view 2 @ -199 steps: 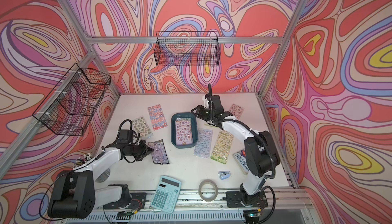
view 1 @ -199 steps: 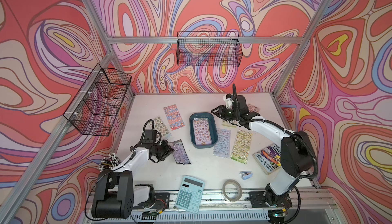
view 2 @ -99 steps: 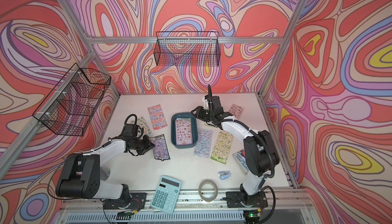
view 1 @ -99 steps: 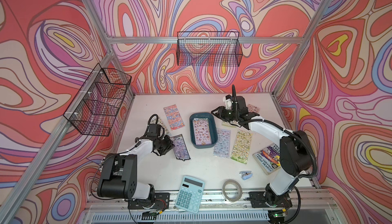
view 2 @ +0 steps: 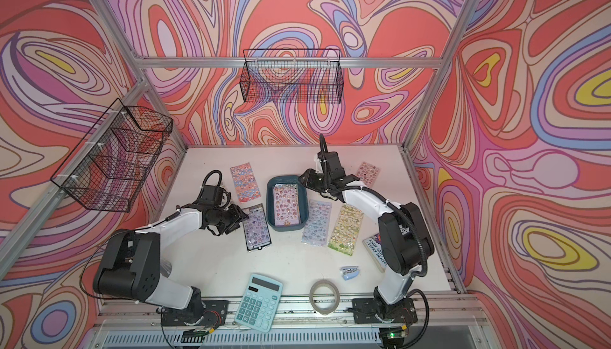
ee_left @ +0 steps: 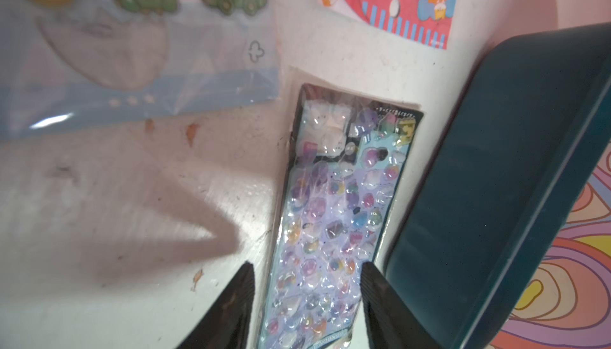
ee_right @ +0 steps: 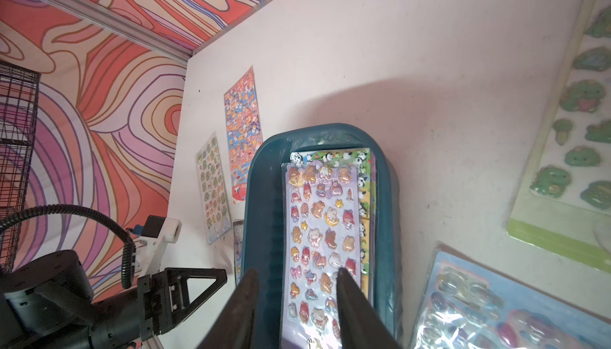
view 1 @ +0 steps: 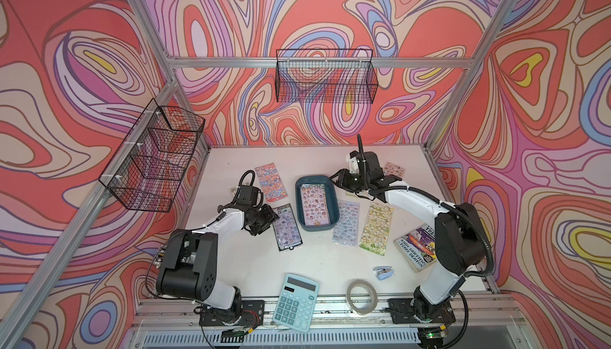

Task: Take the stickers out of the storage box
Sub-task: Place the sticker at the center of the board.

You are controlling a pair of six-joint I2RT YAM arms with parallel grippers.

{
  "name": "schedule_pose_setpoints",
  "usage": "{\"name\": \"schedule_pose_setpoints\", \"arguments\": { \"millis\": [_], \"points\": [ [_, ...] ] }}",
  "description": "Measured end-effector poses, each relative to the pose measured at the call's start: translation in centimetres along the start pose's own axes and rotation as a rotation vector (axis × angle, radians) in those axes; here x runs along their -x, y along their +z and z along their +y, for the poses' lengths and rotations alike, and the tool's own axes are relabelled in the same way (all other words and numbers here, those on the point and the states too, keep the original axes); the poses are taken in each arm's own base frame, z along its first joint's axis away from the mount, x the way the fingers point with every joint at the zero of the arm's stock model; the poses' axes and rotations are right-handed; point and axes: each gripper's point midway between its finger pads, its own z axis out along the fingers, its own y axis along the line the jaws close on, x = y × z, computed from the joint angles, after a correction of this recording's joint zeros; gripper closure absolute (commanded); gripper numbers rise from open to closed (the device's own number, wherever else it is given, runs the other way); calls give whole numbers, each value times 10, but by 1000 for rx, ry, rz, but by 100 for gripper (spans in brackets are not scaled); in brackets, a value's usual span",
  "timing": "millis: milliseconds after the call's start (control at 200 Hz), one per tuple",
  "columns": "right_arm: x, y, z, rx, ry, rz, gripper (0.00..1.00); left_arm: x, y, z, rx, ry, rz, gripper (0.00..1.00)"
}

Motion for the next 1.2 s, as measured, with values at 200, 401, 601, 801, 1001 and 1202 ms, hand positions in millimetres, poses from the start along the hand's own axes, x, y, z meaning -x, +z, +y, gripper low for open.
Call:
{"name": "schedule_pose_setpoints", "arguments": {
  "millis": [200, 401, 601, 801, 1001, 1202],
  "points": [
    [-6, 26, 16, -104, -132, 31, 58, 10, -32, -1, 59, 30, -95, 12],
    [-43, 52, 29, -212, -274, 116, 57, 19, -72, -36, 28, 130, -219, 17],
    [-63, 62, -1, -332, -297, 181, 43, 10, -76, -60, -6, 198, -227, 32],
    [-65, 60, -13, -385, -302, 183, 43, -4, -50, -72, 8, 236, -160, 33],
    [-70, 62, -21, -421, -312, 187, 43, -12, -31, -99, -2, 286, -127, 53],
    [-82, 70, -28, -438, -318, 215, 43, -14, -21, -110, -6, 307, -115, 53]
  ]
}}
